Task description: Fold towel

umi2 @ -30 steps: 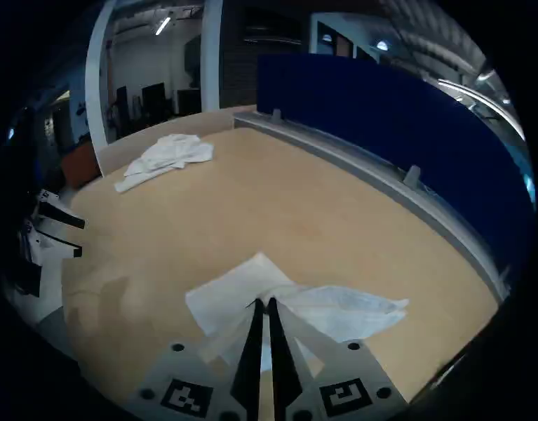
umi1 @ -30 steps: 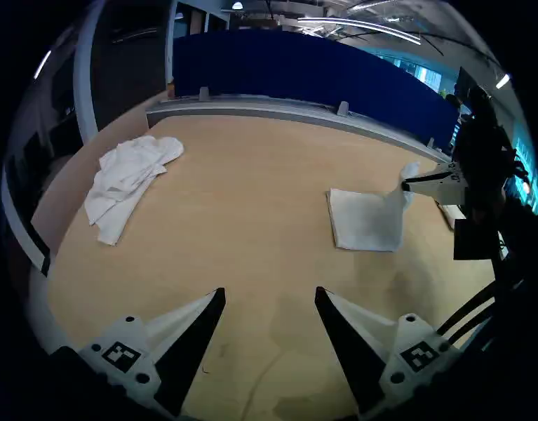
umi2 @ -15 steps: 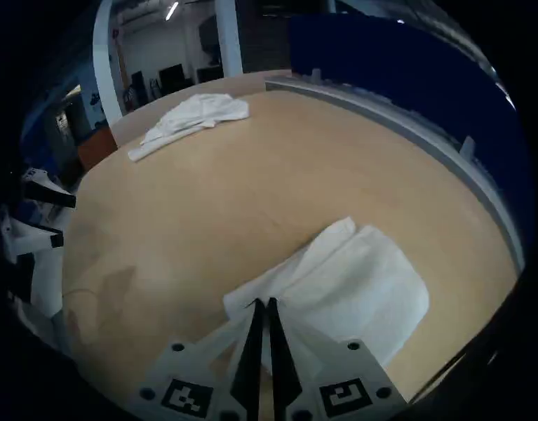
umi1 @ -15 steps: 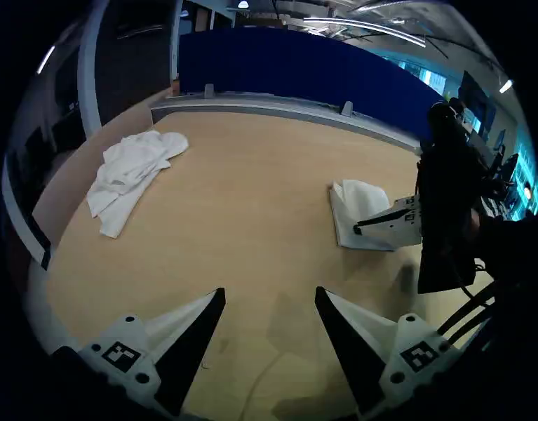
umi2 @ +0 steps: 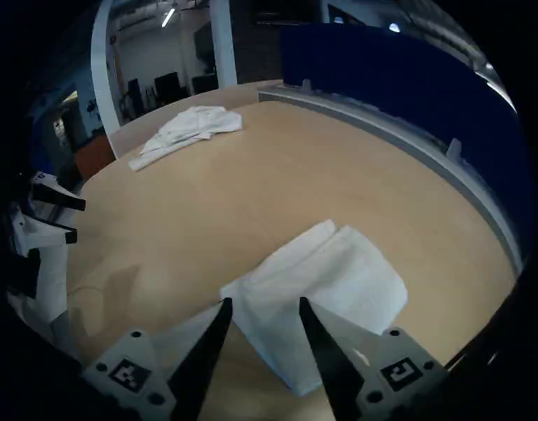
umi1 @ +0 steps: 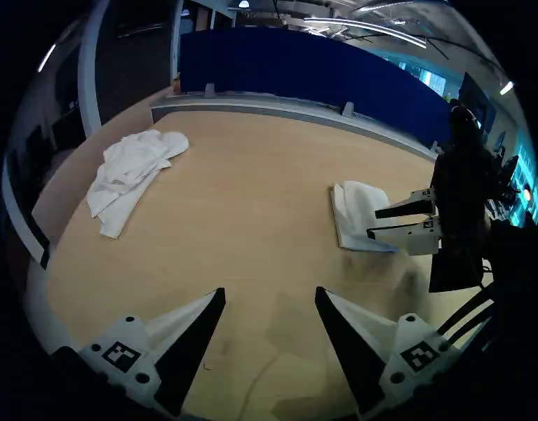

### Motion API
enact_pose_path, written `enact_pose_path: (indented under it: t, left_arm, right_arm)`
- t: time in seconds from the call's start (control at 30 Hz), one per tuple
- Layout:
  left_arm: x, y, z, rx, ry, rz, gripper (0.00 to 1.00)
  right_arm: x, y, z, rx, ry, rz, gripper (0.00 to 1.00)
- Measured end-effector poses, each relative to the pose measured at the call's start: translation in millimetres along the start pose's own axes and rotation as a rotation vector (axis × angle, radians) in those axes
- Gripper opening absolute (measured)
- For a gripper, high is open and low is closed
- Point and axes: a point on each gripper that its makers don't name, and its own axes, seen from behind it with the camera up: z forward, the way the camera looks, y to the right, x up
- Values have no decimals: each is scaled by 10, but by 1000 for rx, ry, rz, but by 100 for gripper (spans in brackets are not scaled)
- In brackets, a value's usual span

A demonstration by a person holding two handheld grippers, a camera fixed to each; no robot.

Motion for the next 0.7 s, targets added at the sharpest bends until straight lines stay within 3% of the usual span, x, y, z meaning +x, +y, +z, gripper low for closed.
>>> enact_pose_path:
  t: [0.03, 0.23, 0.47, 0.7]
  left_arm:
    - [5, 0, -1, 0, 0, 0, 95]
    - [12, 14, -8, -2, 0, 4, 95]
    - [16, 52, -23, -4, 1, 10, 95]
    - [4, 96, 0, -8, -1, 13, 95]
  right_arm:
    - [-23, 32, -34, -12, 0, 1, 84]
    - [-177, 199, -206, -68, -1, 25, 90]
    - [-438, 389, -358, -121, -25, 67, 90]
    - [-669, 457, -376, -141, -60, 99, 89]
